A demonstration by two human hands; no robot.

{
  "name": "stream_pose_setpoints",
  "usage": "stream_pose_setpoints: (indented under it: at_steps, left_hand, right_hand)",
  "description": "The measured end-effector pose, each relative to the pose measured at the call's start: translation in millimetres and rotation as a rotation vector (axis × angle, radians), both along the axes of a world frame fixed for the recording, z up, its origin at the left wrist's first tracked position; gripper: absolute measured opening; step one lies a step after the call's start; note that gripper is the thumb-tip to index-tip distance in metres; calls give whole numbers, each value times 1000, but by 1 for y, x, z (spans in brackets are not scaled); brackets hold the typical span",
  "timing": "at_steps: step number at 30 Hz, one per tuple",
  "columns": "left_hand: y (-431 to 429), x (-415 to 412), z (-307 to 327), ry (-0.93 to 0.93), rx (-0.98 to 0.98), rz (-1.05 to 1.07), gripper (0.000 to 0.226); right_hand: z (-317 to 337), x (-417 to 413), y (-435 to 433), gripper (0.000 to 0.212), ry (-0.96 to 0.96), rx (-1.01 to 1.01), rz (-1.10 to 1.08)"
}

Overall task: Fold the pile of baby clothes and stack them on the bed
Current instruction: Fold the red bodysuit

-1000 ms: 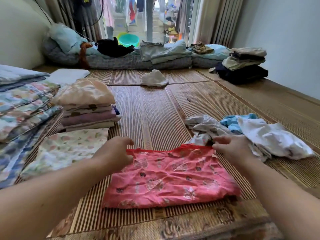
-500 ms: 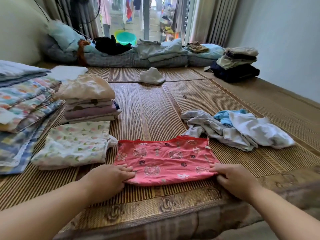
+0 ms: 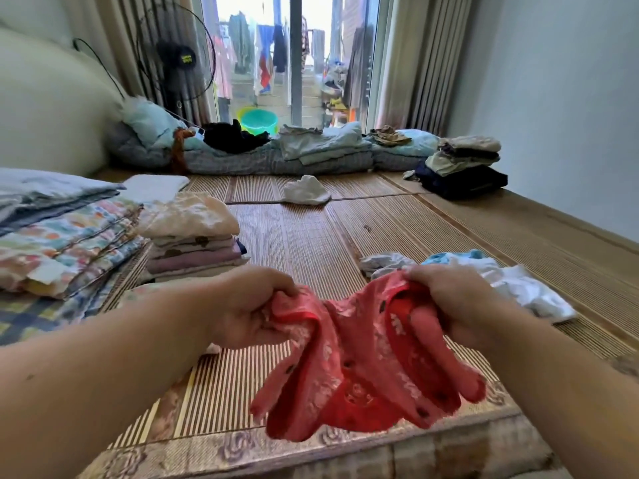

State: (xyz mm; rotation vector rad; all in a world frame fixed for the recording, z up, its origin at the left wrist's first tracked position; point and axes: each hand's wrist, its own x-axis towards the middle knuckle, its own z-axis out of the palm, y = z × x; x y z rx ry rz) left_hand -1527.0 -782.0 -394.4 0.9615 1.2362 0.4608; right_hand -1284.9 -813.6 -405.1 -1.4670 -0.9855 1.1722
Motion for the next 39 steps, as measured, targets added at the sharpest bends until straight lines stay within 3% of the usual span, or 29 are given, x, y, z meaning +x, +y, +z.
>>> stream_pose_setpoints:
  at_steps: [7, 10, 13, 17, 20, 23, 25, 27, 30, 31, 35, 39]
  left_hand:
    - [-30, 48, 12, -65, 49, -153, 38]
    - [-36, 50, 18, -137, 16, -190, 52]
    - [-36, 50, 21, -211, -49, -246, 68]
    - [-35, 38, 23, -280, -77, -338, 86]
    - [-37, 27, 25, -72, 145, -275, 76]
    - [-36, 11, 16, 347, 689, -114, 50]
    - [-30, 0, 5, 488, 774, -148, 77]
    - [-27, -6, -2, 327, 595, -222, 87]
    - [-20, -12, -10, 24, 412, -254, 53]
    - [-17, -13, -13, -41, 396, -228, 53]
    - [-10, -16, -15, -153, 295, -302, 69]
    - [-11, -14, -21, -259, 303, -274, 29]
  right_hand:
    - [4, -46, -24, 25, -358, 148, 220]
    - [8, -50, -31, 34, -262, 142, 349]
    - [14, -51, -36, 37, -380, 145, 510]
    - [17, -47, -31, 7, -519, 153, 478]
    - [21, -40, -25, 14, -374, 137, 397]
    - [38, -32, -24, 26, -77, 88, 415]
    - [51, -28, -22, 37, 40, 91, 455]
    - [60, -26, -20, 46, 92, 91, 501]
    - [69, -23, -19, 42, 105, 77, 575]
    - [70, -21, -18, 40, 115, 68, 595]
    - [68, -16, -17, 24, 112, 31, 639]
    - [67, -13, -16, 22, 93, 19, 605]
